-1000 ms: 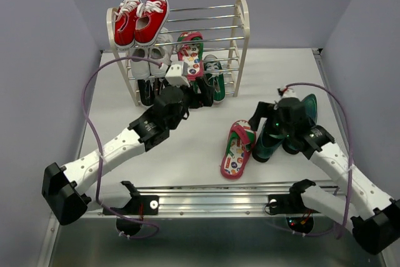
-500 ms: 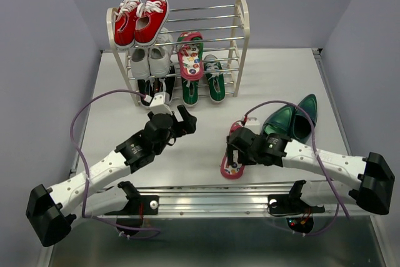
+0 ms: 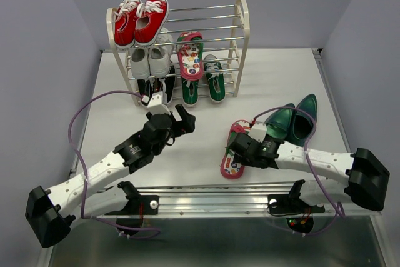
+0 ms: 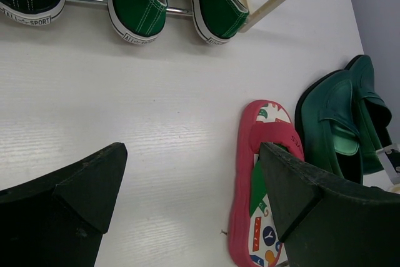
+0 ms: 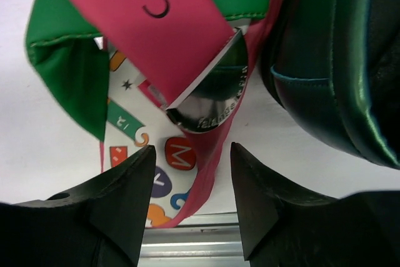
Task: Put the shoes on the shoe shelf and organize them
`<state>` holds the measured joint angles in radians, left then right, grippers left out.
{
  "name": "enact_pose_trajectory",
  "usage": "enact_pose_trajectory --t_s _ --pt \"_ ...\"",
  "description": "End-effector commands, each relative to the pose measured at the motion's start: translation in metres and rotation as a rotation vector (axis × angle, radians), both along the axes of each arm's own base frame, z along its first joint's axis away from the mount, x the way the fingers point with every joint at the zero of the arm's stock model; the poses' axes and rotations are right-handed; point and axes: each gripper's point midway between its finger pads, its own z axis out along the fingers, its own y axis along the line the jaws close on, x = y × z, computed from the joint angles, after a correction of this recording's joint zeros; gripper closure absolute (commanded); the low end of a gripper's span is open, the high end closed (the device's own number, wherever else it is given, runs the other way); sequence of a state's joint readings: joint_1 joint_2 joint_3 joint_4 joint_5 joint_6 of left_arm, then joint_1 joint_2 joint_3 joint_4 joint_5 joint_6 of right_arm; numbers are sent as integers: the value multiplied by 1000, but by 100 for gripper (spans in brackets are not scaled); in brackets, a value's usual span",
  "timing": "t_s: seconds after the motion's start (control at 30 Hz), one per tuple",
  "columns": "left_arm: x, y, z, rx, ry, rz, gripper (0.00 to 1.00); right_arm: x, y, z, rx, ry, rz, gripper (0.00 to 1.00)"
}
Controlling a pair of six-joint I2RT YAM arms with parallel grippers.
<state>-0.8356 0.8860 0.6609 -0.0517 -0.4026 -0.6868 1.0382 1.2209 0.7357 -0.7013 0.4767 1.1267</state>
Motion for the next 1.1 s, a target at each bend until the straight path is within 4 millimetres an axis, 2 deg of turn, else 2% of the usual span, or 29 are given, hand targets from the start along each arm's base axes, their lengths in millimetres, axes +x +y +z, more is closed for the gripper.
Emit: enact_pose_trajectory --t_s 0.0,0.2,0.33,0.5,0.6,0.63,0.67,0.8,0.9,0.97,1.07 --pt "2 7 8 -24 -29 38 1 15 -10 5 -30 -73 -134 43" --pt "4 7 9 -24 -31 47 1 23 -20 2 -69 -119 -181 45" --pt "5 8 7 -15 -27 56 1 31 -23 7 -116 -162 -167 58" --pt "5 9 8 -20 -23 62 1 43 -29 15 -163 -217 -177 67" --pt "3 12 7 -19 -20 68 1 46 -32 16 -184 -235 -174 83" --pt "2 13 7 -20 -20 69 1 47 -32 18 -194 -240 -165 94" --pt "2 15 8 -20 -23 74 1 49 -29 24 -193 -250 -151 99" --pt "1 18 11 -15 -30 82 1 63 -14 56 -227 -331 38 99" --pt "1 23 13 -16 -37 100 1 74 0 92 -171 -447 137 99" --pt "0 24 13 -20 -36 103 1 78 11 126 -101 -541 196 99" --pt "-1 24 10 -15 -30 98 1 76 23 165 3 -621 256 99"
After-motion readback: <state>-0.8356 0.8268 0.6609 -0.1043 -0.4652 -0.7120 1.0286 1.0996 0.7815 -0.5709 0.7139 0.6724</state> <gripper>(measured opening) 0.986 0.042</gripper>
